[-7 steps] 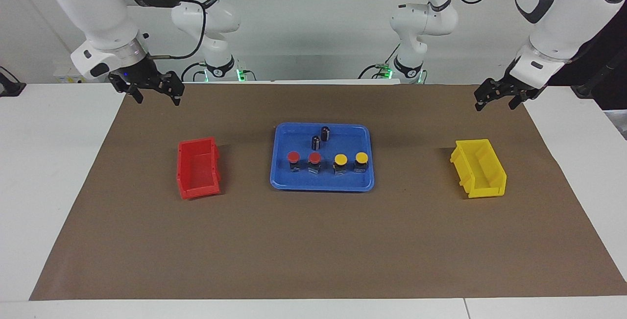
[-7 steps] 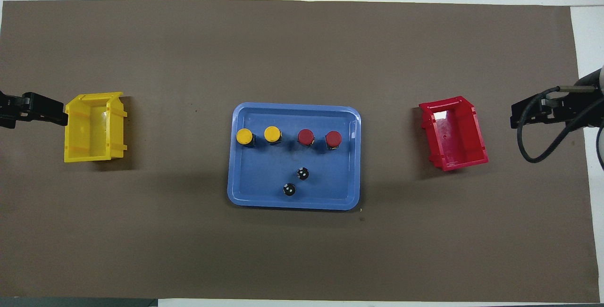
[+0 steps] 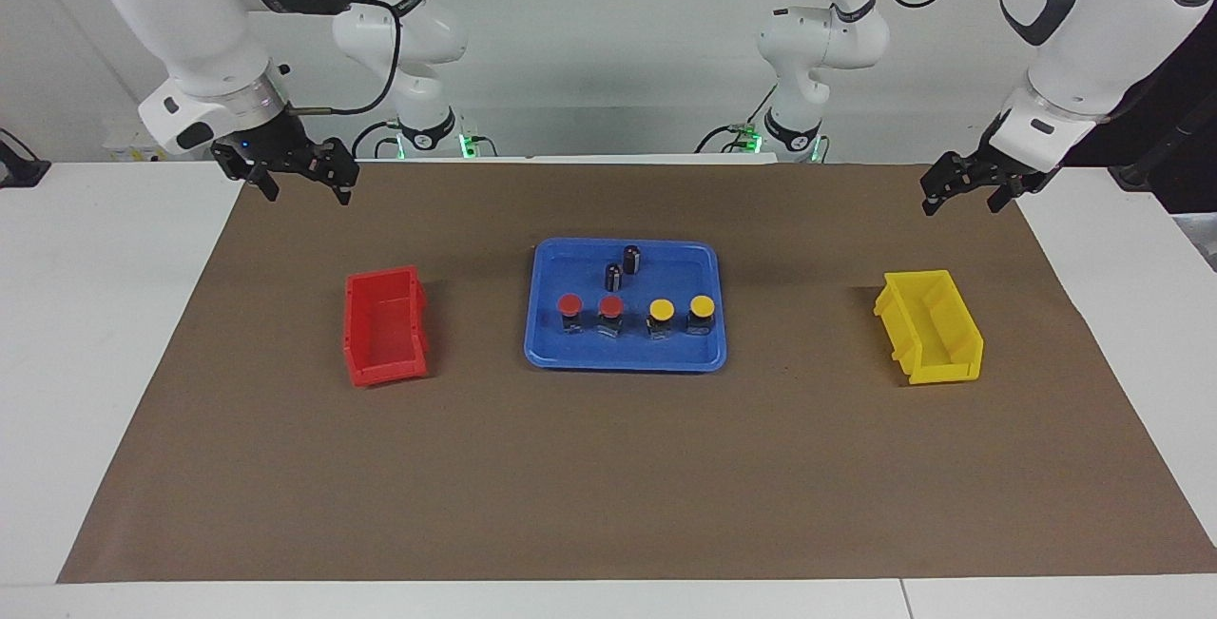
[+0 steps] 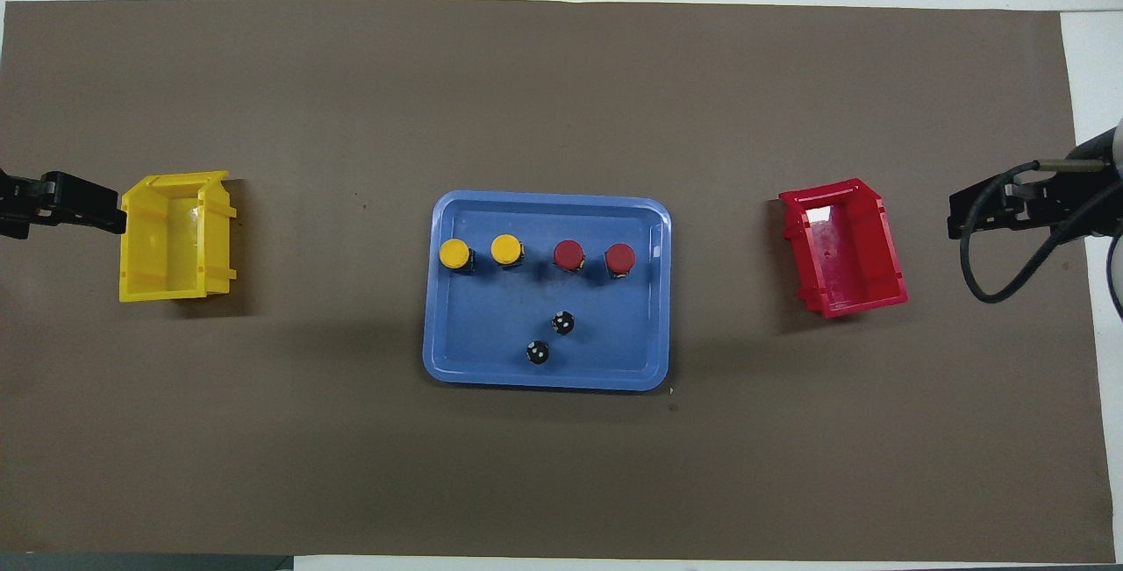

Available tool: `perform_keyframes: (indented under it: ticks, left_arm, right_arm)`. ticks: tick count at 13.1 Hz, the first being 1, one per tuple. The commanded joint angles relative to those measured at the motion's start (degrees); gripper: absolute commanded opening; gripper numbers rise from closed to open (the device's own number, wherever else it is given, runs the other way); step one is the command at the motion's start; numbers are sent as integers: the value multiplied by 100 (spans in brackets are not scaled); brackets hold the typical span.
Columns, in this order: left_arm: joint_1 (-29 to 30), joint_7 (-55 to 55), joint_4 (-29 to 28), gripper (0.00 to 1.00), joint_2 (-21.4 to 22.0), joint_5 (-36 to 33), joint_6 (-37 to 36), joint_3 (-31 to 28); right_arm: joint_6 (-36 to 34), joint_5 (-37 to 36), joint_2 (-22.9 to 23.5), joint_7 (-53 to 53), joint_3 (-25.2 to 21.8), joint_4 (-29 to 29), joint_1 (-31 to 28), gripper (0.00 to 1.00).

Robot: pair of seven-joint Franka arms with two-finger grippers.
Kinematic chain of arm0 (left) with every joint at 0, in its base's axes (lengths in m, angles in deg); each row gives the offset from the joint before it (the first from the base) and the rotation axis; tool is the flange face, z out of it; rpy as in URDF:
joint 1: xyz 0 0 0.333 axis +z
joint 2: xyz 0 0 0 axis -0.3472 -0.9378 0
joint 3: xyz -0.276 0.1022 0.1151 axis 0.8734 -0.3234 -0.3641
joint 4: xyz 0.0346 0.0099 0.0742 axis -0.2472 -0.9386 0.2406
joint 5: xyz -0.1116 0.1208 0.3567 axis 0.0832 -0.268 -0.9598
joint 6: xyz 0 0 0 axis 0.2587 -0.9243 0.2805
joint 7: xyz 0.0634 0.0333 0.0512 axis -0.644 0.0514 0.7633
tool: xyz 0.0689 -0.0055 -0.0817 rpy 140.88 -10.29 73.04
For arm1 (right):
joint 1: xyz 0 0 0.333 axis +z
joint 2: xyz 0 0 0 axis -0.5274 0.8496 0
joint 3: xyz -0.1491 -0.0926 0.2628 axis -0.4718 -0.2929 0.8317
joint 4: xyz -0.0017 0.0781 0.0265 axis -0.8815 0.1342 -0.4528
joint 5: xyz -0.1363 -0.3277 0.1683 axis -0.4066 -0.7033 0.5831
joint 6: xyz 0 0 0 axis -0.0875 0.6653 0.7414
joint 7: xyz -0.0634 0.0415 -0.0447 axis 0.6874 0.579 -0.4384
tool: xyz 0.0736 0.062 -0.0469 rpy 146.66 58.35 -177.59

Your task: Sort red and yellow buttons by color

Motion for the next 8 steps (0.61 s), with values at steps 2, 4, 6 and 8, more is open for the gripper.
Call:
perform_keyframes:
  ticks: [2,4,6,8]
  left_arm:
    - [11,-24,-176,100,169,-125,9,20]
    - [11,-24,-176,100,169,-125,9,20]
    - [11,-24,-176,100,169,-125,9,20]
    - [11,-24,-176,100,169,-116,9,20]
  right_arm:
    - [-29,103,-76,-115,49,51,-56,100]
    - [58,103,-41,-124,84,-1,-47,100]
    - [94,95,-14,-133,93,-28,-47,100]
    - [103,86,-6,-124,102,-28,-38,100]
